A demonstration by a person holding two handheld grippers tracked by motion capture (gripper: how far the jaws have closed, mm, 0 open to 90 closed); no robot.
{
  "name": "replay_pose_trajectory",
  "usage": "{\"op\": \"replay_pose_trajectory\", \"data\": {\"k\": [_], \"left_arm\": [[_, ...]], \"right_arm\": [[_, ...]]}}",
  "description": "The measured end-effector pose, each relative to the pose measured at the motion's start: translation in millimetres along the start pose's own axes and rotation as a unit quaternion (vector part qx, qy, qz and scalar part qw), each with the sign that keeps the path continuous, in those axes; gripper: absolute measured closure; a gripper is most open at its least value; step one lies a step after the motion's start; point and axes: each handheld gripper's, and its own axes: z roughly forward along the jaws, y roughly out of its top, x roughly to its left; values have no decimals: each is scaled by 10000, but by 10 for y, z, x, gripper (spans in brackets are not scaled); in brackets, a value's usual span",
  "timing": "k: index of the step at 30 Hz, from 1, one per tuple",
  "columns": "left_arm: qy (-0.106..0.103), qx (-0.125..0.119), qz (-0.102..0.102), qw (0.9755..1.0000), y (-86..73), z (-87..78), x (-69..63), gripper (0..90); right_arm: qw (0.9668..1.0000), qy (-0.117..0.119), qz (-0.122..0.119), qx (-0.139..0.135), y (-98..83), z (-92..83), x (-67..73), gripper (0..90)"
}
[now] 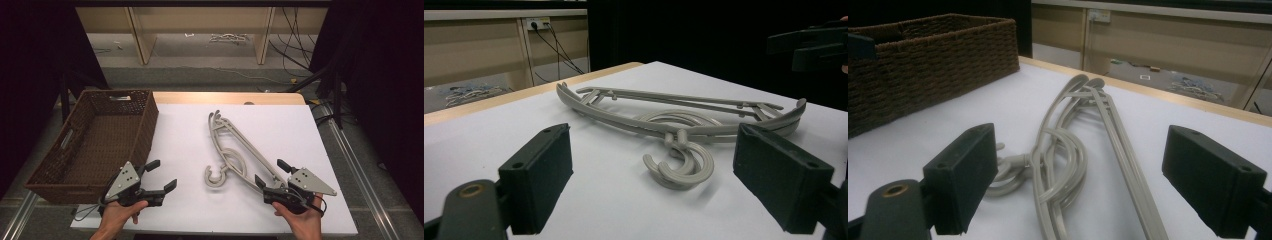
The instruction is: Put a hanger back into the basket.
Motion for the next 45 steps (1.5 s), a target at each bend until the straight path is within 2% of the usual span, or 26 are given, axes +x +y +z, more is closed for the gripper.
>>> {"op": "replay_pose_trajectory", "data": {"k": [6,7,8,11,15,21,23,24,27,29,30,33,36,37,38,39,40,41,42,43,45], "left_arm": [[27,55,28,10000,6,-9,-6,158],[12,70,34,10000,2,-6,-6,159],[18,95,44,9999,2,-8,-8,159],[-30,30,44,10000,2,0,-8,159],[19,98,36,9999,0,-1,-7,159],[37,147,20,9999,2,20,0,159],[29,179,71,9998,-1,23,-2,159],[22,153,57,9999,-4,32,-1,159],[42,198,40,9998,-2,48,-1,160],[9,170,51,9998,-6,60,-3,161],[-6,217,108,9997,-5,61,-17,161],[-44,223,175,9996,-2,74,-18,162],[-70,257,183,9995,-10,82,-21,162],[-70,257,183,9995,-10,82,-21,161],[-63,218,131,9997,-12,86,-27,162],[-73,228,188,9995,-9,86,-23,162],[-73,228,188,9995,-9,86,-23,161],[-49,267,176,9995,-8,90,-26,161],[-49,267,176,9995,-8,90,-26,162],[-62,260,164,9995,-6,101,-23,161],[-76,279,160,9995,-4,118,-16,162]], "right_arm": [[10000,6,-17,36,-10,24,16,155],[9999,102,14,-15,-18,44,24,155],[9998,115,-25,161,-10,26,25,155],[9996,133,-76,223,-15,41,42,156],[9995,144,-93,258,-23,58,55,157],[9985,230,-246,431,-35,99,75,160],[9975,256,-320,573,-30,107,79,167],[9978,252,-325,527,-34,115,86,173],[9960,316,-569,609,-41,146,96,204],[9950,334,-624,708,-45,161,107,219],[9915,433,-821,915,-57,218,134,257],[9874,525,-996,1110,-65,304,172,290],[9819,603,-1162,1372,-80,405,216,308],[9819,603,-1162,1372,-80,405,216,308],[9762,584,-1312,1624,-89,459,241,340],[9744,572,-1369,1692,-97,479,240,354],[9744,572,-1369,1692,-97,479,240,354],[9695,565,-1434,1904,-118,540,221,376],[9695,565,-1434,1904,-118,540,221,376],[9640,529,-1431,2176,-135,584,202,388],[9586,514,-1415,2417,-157,633,199,430]]}}
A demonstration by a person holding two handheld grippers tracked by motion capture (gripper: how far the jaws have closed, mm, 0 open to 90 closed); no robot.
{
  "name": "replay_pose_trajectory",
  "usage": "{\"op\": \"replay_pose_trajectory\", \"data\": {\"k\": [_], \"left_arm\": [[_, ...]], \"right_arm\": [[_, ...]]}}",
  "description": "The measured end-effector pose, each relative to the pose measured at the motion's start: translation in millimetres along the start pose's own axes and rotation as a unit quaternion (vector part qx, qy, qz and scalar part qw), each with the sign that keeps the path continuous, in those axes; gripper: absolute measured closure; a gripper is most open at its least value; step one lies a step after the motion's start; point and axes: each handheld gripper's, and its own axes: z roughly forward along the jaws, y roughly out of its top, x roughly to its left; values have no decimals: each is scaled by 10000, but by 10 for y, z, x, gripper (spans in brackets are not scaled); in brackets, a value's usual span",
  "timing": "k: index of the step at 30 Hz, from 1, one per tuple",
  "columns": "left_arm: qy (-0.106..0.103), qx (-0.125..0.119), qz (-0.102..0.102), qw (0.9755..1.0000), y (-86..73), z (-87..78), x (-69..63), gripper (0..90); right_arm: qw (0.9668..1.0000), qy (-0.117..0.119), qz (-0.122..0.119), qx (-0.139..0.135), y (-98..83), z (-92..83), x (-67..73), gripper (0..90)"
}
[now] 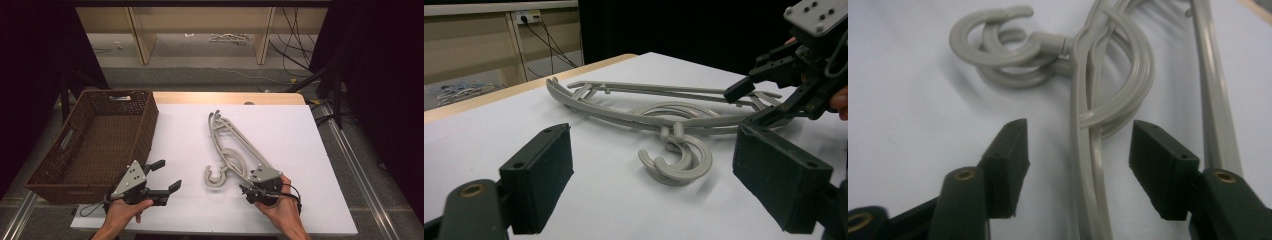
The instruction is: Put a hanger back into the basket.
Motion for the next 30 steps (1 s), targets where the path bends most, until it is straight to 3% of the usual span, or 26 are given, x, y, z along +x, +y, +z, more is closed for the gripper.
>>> {"op": "replay_pose_trajectory", "data": {"k": [2,7,12,16,20,25,30], "left_arm": [[-41,17,-55,10000,-5,15,-8,162],[-109,28,113,9999,-2,3,-31,162],[-138,60,55,9999,0,11,-46,163],[-183,49,100,9998,-6,25,-50,163],[-171,63,70,9998,-10,22,-49,163],[-129,87,82,9998,-5,12,-53,164],[-125,107,103,9998,-4,7,-49,165]], "right_arm": [[9998,35,-43,185,7,39,-1,460],[9990,54,-157,408,22,106,-12,546],[9985,-20,-211,506,53,156,-52,617],[9978,51,-167,647,64,205,-79,672],[9974,97,-177,688,71,228,-83,701],[9962,83,-379,785,89,208,-95,743],[9968,84,-464,640,136,124,-94,812]]}}
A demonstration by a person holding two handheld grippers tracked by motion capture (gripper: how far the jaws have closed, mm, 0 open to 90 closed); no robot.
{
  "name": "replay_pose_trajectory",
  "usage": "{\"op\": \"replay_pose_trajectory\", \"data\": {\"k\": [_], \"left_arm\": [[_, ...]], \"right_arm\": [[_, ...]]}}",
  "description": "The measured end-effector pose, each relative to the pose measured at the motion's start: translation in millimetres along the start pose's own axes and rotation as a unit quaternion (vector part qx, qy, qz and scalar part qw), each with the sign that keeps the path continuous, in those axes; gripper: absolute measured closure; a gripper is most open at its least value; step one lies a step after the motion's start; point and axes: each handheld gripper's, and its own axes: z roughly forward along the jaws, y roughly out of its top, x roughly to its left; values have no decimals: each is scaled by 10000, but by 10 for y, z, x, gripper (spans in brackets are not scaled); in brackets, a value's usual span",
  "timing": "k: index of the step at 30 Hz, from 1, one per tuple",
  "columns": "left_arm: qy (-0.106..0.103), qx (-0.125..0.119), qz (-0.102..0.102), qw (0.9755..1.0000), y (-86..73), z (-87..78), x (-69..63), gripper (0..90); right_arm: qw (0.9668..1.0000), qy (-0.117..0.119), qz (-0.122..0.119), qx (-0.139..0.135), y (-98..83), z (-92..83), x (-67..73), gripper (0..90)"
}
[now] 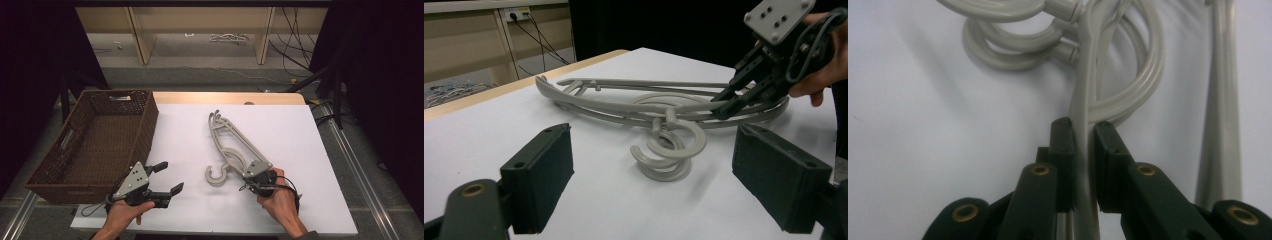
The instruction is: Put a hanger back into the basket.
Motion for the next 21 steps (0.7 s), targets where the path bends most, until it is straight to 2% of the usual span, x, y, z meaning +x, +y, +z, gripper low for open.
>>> {"op": "replay_pose_trajectory", "data": {"k": [1,2,5,9,12,13,14,16,17,20,21], "left_arm": [[18,-6,-71,10000,-2,-5,-7,165],[18,-23,-13,10000,7,-12,4,165],[23,-3,-4,10000,0,-11,12,166],[52,-43,-35,10000,4,-11,18,171],[110,42,-14,9999,-2,-20,26,173],[130,22,-79,9999,-3,-26,20,175],[136,11,-21,9999,6,-34,29,175],[147,29,-40,9999,-1,-25,36,177],[167,73,-48,9998,-13,-22,44,177],[206,84,-46,9997,-6,-30,43,179],[214,79,-10,9997,-9,-21,46,182]], "right_arm": [[9997,-115,-198,-63,25,-50,-9,815],[9995,-187,-261,-56,29,-72,-10,816],[9992,-201,-323,-98,29,-128,-36,818],[9981,-345,-481,-158,44,-210,-58,821],[9977,-255,-579,-255,54,-306,-63,822],[9971,-282,-645,-303,64,-338,-52,822],[9961,-326,-750,-329,78,-381,-35,822],[9957,-331,-785,-367,87,-401,-29,822],[9953,-228,-808,-491,110,-457,-7,822],[9944,-124,-866,-589,129,-476,15,822],[9939,-1,-918,-617,138,-475,47,822]]}}
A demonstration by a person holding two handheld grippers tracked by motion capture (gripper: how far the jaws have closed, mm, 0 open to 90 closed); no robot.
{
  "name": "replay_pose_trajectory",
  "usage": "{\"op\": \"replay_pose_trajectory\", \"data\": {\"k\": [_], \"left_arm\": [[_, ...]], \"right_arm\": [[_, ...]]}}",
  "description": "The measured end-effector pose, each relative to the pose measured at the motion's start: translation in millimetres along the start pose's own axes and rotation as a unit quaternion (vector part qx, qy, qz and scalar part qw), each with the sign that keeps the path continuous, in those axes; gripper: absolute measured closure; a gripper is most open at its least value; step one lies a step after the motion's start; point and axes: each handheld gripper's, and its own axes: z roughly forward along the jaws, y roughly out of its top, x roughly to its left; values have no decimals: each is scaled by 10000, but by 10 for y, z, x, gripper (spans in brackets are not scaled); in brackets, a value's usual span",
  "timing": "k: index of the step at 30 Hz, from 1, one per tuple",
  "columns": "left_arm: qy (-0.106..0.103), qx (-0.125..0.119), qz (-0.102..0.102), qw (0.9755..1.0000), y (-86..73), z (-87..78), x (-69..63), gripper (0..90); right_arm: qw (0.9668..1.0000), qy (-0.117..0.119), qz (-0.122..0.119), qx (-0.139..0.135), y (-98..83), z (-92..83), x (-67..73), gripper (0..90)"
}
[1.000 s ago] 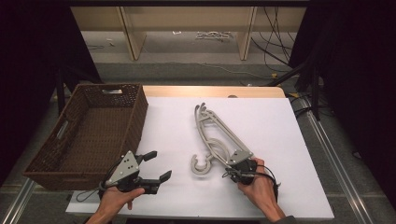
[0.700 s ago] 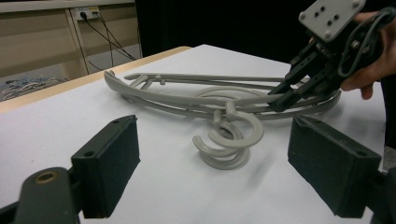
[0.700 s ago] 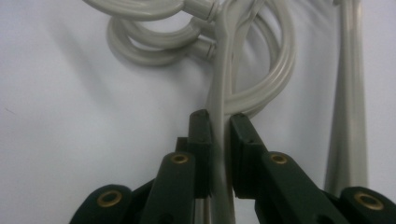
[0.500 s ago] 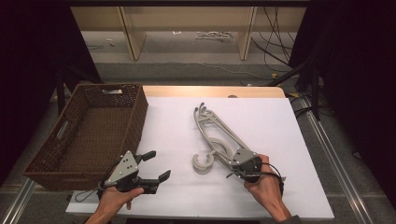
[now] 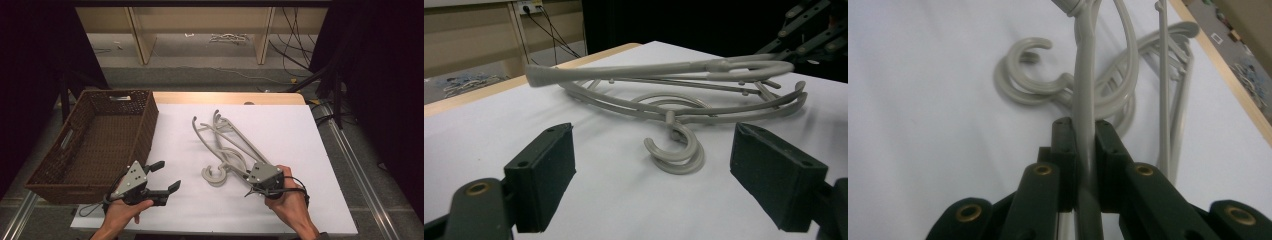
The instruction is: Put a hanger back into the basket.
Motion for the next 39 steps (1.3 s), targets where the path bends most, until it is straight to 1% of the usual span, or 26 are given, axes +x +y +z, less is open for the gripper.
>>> {"op": "replay_pose_trajectory", "data": {"k": [2,5,6,7,8,9,10,11,13,14,16,18,19,20,21,22,23,24,25,28,29,30,34,35,38,39], "left_arm": [[50,105,69,9999,-8,1,-8,184],[52,127,145,9998,-9,17,-11,186],[121,219,496,9985,-11,47,11,186],[182,312,556,9978,-18,53,9,186],[182,312,556,9978,-18,53,9,186],[185,279,580,9978,-15,59,13,187],[195,264,663,9973,-8,60,11,186],[187,304,757,9965,-8,61,2,187],[175,343,807,9960,-9,64,-11,186],[151,365,909,9951,-8,75,-52,186],[128,391,993,9942,-6,88,-74,186],[81,519,1259,9906,-14,114,-128,188],[81,519,1259,9906,-14,114,-128,191],[75,540,1351,9893,-15,120,-151,192],[-13,528,1539,9867,-11,139,-179,191],[-11,527,1595,9858,-12,146,-193,193],[-4,547,1742,9832,-9,150,-204,194],[-4,547,1742,9832,-9,150,-204,194],[-2,544,1831,9816,-4,153,-206,194],[-72,534,1952,9793,-6,177,-229,196],[-79,550,2118,9757,-2,180,-225,196],[-79,550,2118,9757,-2,180,-225,196],[-231,673,2366,9690,-22,201,-243,257],[-241,681,2468,9664,-21,210,-245,259],[-334,739,2475,9655,-33,226,-259,299],[-358,794,2554,9629,-34,233,-261,309]], "right_arm": [[10000,77,-42,-27,17,6,26,822],[9998,169,-112,-84,38,12,53,822],[9994,284,-178,-128,64,2,81,822],[9992,329,-176,-155,78,-3,92,822],[9992,329,-176,-155,78,-3,92,822],[9984,473,-203,-237,130,-23,138,822],[9981,509,-231,-253,146,-30,155,822],[9975,579,-286,-271,170,-42,182,822],[9972,622,-307,-284,190,-48,203,822],[9963,708,-359,-334,221,-50,231,822],[9957,770,-385,-337,232,-48,248,822],[9947,859,-505,-267,256,-41,297,822],[9944,851,-573,-260,263,-34,298,822],[9941,889,-563,-264,269,-30,311,822],[9936,964,-528,-266,271,-32,328,822],[9933,1001,-519,-258,274,-34,336,822],[9926,1040,-564,-267,278,-29,339,822],[9926,1046,-566,-252,284,-28,344,822],[9926,1046,-566,-252,284,-28,344,822],[9916,1138,-568,-250,293,-25,370,821],[9914,1148,-570,-272,299,-23,375,822],[9912,1199,-511,-246,305,-29,381,822],[9897,1284,-594,-236,312,-17,397,821],[9895,1294,-603,-233,316,-12,400,821],[9880,1401,-614,-213,319,-14,422,821],[9882,1372,-634,-239,320,-11,428,821]]}}
